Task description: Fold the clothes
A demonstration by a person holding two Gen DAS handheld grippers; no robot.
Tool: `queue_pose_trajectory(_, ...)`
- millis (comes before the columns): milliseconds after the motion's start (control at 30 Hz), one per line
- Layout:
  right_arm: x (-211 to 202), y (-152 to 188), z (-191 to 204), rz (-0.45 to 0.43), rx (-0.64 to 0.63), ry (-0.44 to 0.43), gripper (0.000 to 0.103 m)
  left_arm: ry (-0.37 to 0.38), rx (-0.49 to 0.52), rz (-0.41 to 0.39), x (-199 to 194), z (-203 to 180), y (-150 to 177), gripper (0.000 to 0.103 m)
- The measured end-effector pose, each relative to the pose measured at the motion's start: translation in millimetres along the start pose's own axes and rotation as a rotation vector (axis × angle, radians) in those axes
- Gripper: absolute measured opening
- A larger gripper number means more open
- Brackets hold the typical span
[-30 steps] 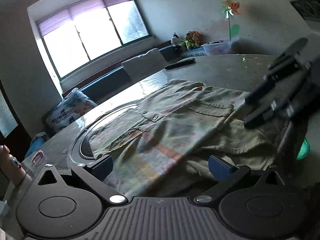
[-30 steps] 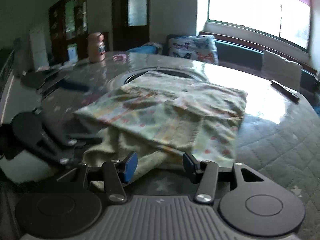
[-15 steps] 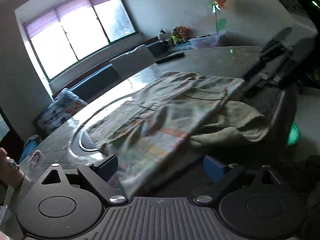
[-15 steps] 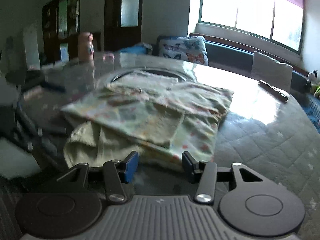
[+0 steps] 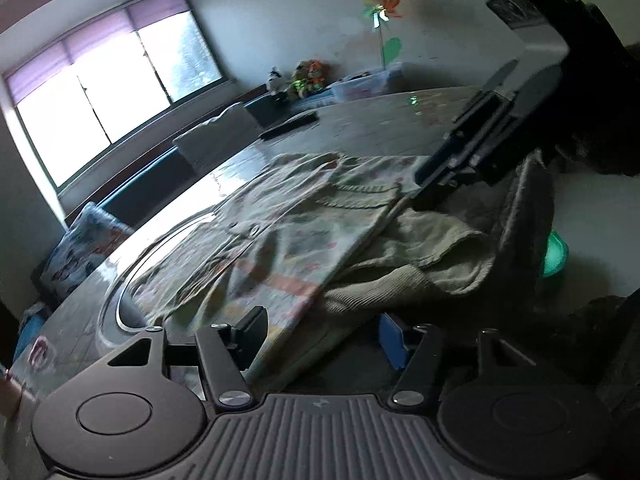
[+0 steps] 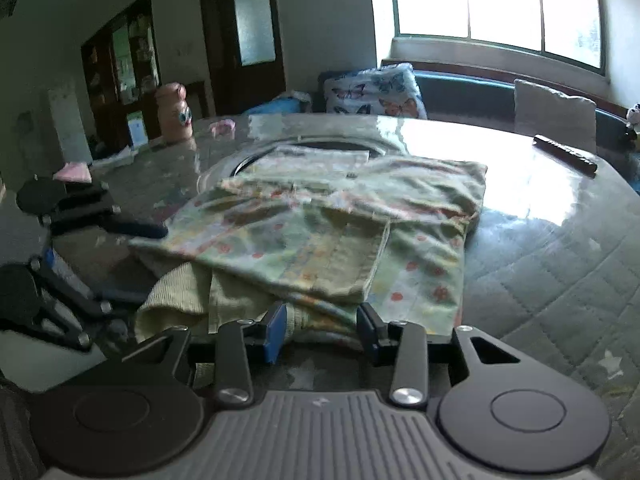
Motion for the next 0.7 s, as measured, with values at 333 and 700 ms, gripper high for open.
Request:
queue_pose_trajectory(333,-10,-7,-17,-0.023,0.06,0.039,0.04,0.048,0.072,-0.037,6,-13,-11,0.063)
queue_pose_trajectory(700,-14,2,-33,0.013,0.039,0.086,0.04,0.079,0.039,-0.063,10,-12,-17,0.052)
Point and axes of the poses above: each gripper's, at about its wrist camera, not at the fingertips, and x roughly the way its jaws point, z to its left, y to its underside, the point moved 10 cm from there along x, roughly the way its jaws point, and after that the axes turned 4 degrees about y, right-handed, at the moved point
